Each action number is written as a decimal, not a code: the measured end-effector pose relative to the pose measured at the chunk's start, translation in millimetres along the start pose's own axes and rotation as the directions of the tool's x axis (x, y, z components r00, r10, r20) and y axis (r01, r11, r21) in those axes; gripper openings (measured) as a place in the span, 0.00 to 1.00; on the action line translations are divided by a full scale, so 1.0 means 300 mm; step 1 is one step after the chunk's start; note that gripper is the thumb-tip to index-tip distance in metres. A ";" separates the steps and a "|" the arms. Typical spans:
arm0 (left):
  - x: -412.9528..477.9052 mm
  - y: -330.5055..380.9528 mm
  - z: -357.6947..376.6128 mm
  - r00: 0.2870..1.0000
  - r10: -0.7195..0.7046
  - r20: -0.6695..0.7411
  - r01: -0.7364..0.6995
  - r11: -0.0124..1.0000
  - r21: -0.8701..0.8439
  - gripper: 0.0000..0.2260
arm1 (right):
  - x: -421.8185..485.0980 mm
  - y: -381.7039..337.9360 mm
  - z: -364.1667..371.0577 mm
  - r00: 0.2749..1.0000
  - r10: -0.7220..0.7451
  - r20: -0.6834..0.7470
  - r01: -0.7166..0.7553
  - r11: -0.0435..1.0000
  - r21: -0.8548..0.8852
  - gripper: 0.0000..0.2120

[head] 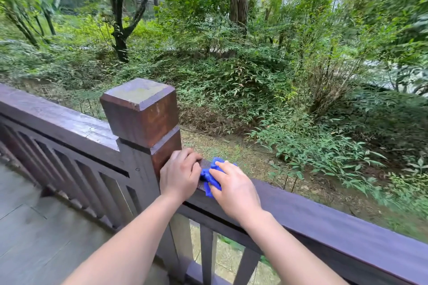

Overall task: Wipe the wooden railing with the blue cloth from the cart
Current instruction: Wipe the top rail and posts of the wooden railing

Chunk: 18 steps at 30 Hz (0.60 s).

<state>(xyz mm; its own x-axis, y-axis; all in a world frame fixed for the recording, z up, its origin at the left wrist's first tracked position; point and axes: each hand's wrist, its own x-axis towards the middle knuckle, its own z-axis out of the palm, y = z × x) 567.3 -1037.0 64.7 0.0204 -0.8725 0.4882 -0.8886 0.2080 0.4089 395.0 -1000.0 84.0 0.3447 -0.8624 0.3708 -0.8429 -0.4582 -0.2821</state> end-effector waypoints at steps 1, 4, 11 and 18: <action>0.002 -0.001 0.000 1.000 0.009 0.001 -0.009 1.000 -0.002 0.17 | -0.021 0.012 0.002 0.998 -0.056 -0.009 0.056 0.998 0.004 0.15; -0.002 -0.020 0.011 0.999 0.048 -0.022 -0.049 0.998 -0.045 0.19 | -0.072 0.060 -0.014 0.994 -0.103 -0.034 0.103 0.995 -0.016 0.16; 0.030 -0.016 -0.075 0.984 0.009 0.177 0.049 0.945 -0.322 0.20 | 0.075 -0.055 0.018 1.000 0.014 0.012 -0.014 1.000 -0.015 0.13; 0.033 0.026 -0.308 0.858 0.428 -0.283 -0.470 0.877 -0.101 0.10 | 0.028 0.033 -0.001 0.999 -0.033 0.018 0.033 0.999 0.001 0.12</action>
<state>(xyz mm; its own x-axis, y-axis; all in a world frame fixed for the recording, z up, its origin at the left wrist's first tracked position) 602.9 -1003.2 143.9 -0.2326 -0.5347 0.8124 -0.7426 0.6370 0.2067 389.2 -1011.6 84.6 0.3793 -0.8506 0.3640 -0.8308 -0.4863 -0.2707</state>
